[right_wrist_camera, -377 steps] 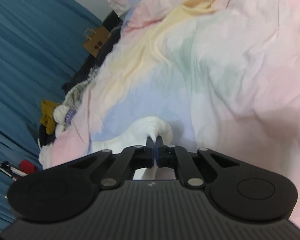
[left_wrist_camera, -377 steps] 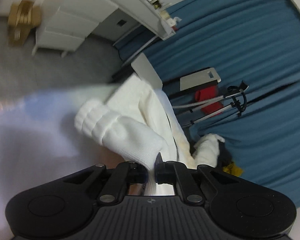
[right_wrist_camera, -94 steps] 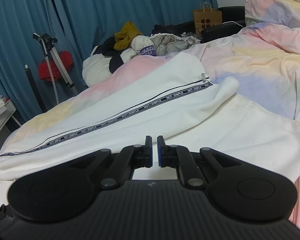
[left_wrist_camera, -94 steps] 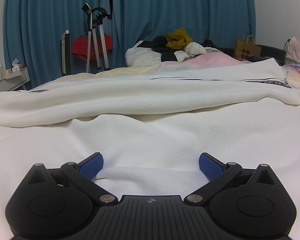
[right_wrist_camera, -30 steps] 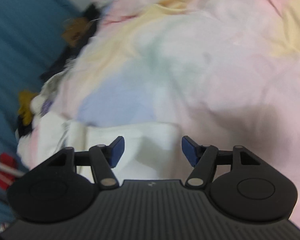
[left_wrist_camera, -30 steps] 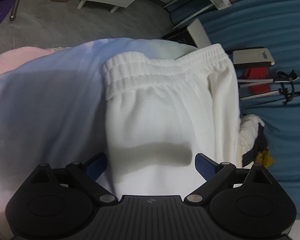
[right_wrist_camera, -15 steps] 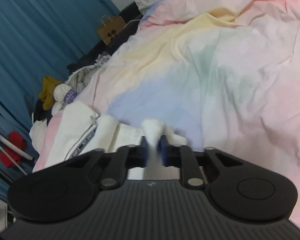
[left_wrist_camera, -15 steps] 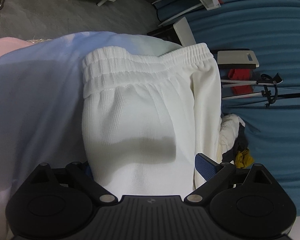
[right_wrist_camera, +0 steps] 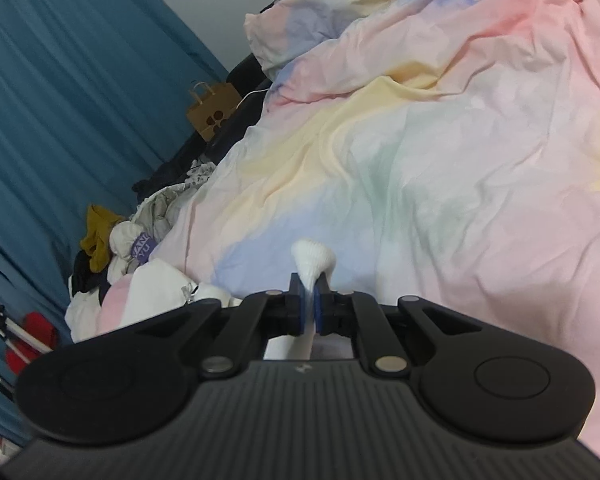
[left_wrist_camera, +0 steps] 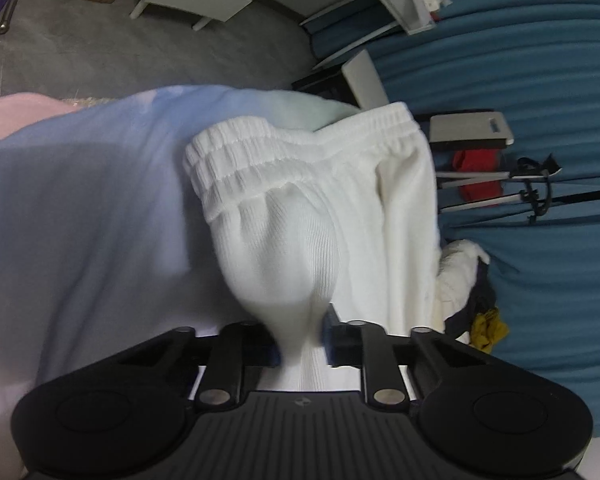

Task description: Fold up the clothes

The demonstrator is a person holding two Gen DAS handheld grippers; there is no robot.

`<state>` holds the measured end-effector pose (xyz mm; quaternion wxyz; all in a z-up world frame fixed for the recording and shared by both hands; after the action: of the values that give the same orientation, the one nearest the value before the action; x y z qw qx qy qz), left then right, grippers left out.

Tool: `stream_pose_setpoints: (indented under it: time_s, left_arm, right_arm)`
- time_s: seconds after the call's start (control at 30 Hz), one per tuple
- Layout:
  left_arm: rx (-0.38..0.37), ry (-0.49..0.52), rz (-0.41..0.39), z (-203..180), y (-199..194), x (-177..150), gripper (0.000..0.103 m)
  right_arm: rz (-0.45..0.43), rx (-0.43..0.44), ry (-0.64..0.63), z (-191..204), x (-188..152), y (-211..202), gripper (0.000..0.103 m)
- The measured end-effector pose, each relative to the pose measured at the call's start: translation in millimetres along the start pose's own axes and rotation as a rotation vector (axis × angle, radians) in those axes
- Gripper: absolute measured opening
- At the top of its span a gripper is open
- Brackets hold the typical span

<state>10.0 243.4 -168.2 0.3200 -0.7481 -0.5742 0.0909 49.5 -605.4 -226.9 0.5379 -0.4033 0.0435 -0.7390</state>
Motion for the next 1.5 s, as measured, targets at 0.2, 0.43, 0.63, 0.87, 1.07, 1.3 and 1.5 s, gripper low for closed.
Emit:
stream_pose_setpoints:
  time_s: [0.2, 0.43, 0.63, 0.87, 1.07, 1.3, 1.5]
  left_arm:
    - [-0.075, 0.1, -0.063, -18, -27, 2, 0.009]
    - [-0.116, 0.141, -0.086, -46, -31, 24, 0.009]
    - [-0.125, 0.14, -0.085, -113, 30, 73, 0.009]
    - [-0.004, 0.214, -0.098, -176, 172, 108, 0.009]
    - [0.101, 0.275, -0.055, -186, 264, 123, 0.011]
    - [0.02, 0.318, -0.023, -176, 263, 122, 0.024]
    - [-0.13, 0.373, -0.048, -177, 205, 100, 0.068]
  right_arm:
    - [-0.026, 0.035, 0.017, 3, 5, -15, 0.007]
    - [-0.111, 0.13, -0.037, 66, 26, -37, 0.007]
    - [-0.114, 0.117, -0.135, 139, 26, 36, 0.007]
    - [-0.046, 0.004, -0.23, 192, -4, 175, 0.007]
    - [0.013, -0.039, -0.369, 198, -41, 249, 0.008]
    - [0.041, 0.083, -0.376, 194, -46, 245, 0.016]
    - [-0.02, 0.19, -0.235, 169, -28, 189, 0.056]
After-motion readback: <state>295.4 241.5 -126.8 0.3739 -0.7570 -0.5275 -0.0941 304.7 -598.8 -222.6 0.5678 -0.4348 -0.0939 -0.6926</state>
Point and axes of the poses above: each gripper's, at about its wrist camera, not at the fingertips, and y roughly the way its jaws point, z to its left, x to its top, the point moved 4 cm from there along y, roughly the way its jaws point, and after that the axes turned 4 degrees about y, right-handed, at the moved point
